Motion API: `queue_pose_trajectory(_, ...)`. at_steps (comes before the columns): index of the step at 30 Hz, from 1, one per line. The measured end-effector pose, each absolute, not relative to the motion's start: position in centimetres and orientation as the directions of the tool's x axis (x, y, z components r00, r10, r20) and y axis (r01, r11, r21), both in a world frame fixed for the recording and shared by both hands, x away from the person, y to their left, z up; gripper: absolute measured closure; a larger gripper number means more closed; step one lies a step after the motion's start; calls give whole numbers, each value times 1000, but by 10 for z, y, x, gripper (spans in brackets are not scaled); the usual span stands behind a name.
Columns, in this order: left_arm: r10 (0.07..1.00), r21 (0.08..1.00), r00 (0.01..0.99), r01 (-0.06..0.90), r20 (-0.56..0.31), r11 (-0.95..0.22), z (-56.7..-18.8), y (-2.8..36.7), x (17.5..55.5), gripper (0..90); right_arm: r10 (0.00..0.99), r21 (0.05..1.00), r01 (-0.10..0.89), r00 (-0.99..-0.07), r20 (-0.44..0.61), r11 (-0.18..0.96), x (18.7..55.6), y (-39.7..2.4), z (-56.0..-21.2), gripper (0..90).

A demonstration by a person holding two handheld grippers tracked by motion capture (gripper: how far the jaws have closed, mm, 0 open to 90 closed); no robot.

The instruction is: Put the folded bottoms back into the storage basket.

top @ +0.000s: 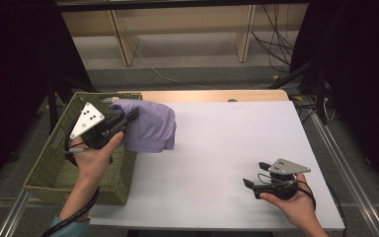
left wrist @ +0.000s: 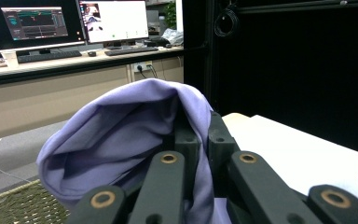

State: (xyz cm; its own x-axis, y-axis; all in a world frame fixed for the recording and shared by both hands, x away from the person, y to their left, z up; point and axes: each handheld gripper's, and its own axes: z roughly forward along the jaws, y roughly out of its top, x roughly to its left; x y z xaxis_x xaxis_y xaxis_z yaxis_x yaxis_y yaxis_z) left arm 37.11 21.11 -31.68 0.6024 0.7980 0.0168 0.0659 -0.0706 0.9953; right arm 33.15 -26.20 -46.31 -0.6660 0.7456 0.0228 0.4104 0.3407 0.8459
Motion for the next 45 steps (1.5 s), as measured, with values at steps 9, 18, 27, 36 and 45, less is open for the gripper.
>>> queue_pose_trajectory(9, 799, 995, 601, 71, 10, -66, -316, 212, 371, 859, 745, 846, 410, -666, 23, 341, 331, -262, -463, 180)
queue_pose_trajectory(18, 806, 996, 592, 67, 8, -59, -314, 217, 371, 859, 745, 846, 410, -666, 23, 340, 331, -262, -463, 180)
queue_pose_trajectory(27, 810, 997, 586, 60, 10, -55, -310, 222, 370, 860, 745, 846, 411, -666, 24, 341, 331, -262, -463, 180)
queue_pose_trajectory(36, 814, 997, 581, 57, 8, -51, -308, 225, 369, 859, 745, 845, 411, -666, 23, 341, 332, -262, -463, 180)
queue_pose_trajectory(45, 820, 998, 573, 53, 7, -45, -305, 230, 369, 859, 745, 845, 412, -666, 24, 341, 332, -262, -463, 180)
